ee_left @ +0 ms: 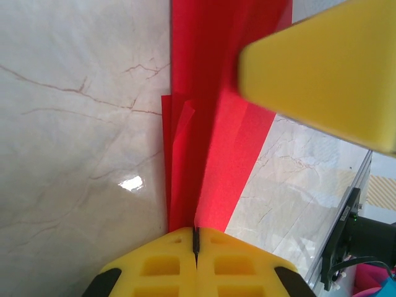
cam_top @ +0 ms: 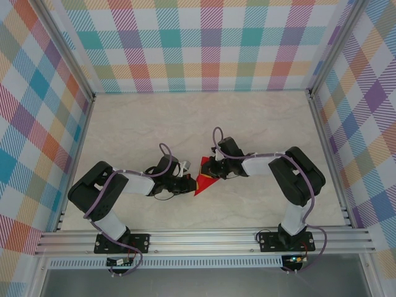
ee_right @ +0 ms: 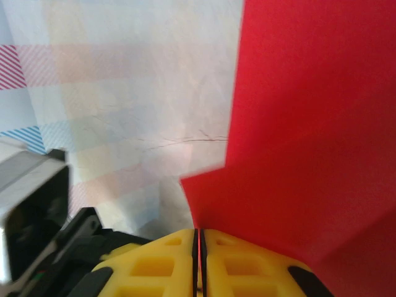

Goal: Fold a paper plane with a square sheet of paper (pick it up from the middle)
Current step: Fourth fold the wing at the center of the table.

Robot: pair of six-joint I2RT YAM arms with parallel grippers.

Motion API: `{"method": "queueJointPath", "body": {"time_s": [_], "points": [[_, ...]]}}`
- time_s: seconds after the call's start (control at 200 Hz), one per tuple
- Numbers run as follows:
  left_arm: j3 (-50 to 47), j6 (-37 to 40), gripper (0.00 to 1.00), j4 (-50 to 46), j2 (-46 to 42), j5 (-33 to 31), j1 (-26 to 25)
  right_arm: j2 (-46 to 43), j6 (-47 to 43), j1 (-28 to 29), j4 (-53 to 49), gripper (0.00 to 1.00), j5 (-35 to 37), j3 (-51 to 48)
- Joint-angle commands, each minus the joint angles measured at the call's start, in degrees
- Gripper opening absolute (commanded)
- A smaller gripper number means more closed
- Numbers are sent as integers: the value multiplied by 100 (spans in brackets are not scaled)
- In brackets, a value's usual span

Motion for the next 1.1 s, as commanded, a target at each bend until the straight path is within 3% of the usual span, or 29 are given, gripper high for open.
{"method": "queueJointPath", "body": {"time_s": [0.0, 0.525, 1.095], "points": [[-255, -167, 0, -327, 95, -567, 74, -584, -242, -119, -124, 14, 115, -149], [-250, -290, 0, 19, 281, -252, 77, -100, -78, -128, 278, 13, -378, -89], [-2, -283, 0, -466, 471, -153, 101, 421, 15, -147, -225, 11, 212, 123]]}}
